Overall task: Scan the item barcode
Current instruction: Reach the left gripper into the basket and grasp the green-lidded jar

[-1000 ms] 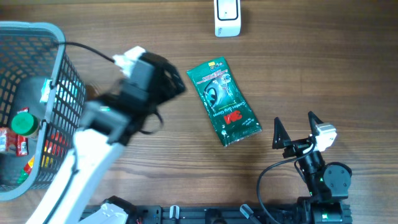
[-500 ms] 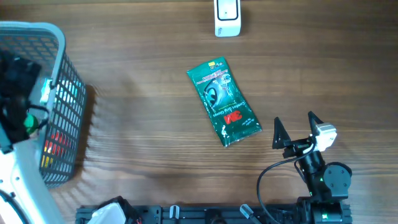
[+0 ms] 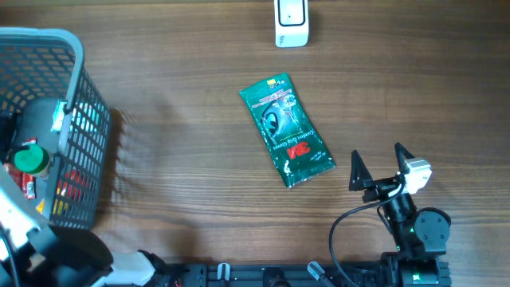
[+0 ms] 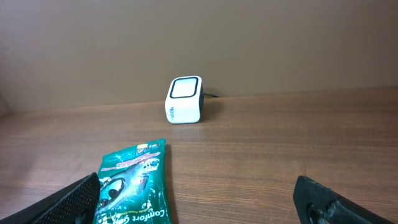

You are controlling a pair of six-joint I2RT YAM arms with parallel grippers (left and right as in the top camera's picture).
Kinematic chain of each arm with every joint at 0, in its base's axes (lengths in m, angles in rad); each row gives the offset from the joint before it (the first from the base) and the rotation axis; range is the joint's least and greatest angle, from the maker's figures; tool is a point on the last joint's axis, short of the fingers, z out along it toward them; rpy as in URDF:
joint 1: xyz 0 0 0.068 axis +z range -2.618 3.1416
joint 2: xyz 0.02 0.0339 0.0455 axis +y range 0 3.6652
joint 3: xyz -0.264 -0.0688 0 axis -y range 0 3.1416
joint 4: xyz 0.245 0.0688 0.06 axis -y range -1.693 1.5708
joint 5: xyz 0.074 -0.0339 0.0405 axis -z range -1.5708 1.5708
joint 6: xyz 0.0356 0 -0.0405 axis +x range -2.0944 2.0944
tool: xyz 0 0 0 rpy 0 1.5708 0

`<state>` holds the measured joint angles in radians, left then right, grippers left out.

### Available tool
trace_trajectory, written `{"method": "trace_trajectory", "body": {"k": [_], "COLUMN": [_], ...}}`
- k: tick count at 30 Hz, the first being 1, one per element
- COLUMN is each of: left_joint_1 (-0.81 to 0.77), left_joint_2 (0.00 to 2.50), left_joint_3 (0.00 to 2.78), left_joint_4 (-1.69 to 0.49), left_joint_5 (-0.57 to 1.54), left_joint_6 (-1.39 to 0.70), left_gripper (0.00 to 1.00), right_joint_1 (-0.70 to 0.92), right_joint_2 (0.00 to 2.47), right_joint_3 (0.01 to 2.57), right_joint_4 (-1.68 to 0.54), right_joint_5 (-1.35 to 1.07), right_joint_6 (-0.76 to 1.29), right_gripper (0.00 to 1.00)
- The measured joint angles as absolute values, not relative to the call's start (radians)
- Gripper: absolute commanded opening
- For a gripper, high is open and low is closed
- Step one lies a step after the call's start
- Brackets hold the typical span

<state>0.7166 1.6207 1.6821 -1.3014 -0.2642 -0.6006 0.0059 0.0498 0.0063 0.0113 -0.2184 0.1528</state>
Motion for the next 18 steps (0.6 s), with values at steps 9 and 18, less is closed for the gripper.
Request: {"method": "trace_trajectory", "body": {"k": [9,18], "left_joint_1": [0.717,0.717], "left_joint_2": [1.806,1.878], "left_joint_3": [1.668,1.642], "left_joint_4": [-1.3,-1.226], "left_joint_5": [-0.264,-0.262], "left_joint_6": [-0.604,-0.604], "left_gripper": [1.0,1.0], "right_joint_1": [0.006,0.006], "right_joint_2": [0.05,0.05], "right_joint_3": [0.006,0.006], "right_joint_4": [0.011,0.011], "right_joint_5": [-0.218,-0.218], "right_joint_6": [0.153,0.153], "right_gripper": [1.0,1.0]}}
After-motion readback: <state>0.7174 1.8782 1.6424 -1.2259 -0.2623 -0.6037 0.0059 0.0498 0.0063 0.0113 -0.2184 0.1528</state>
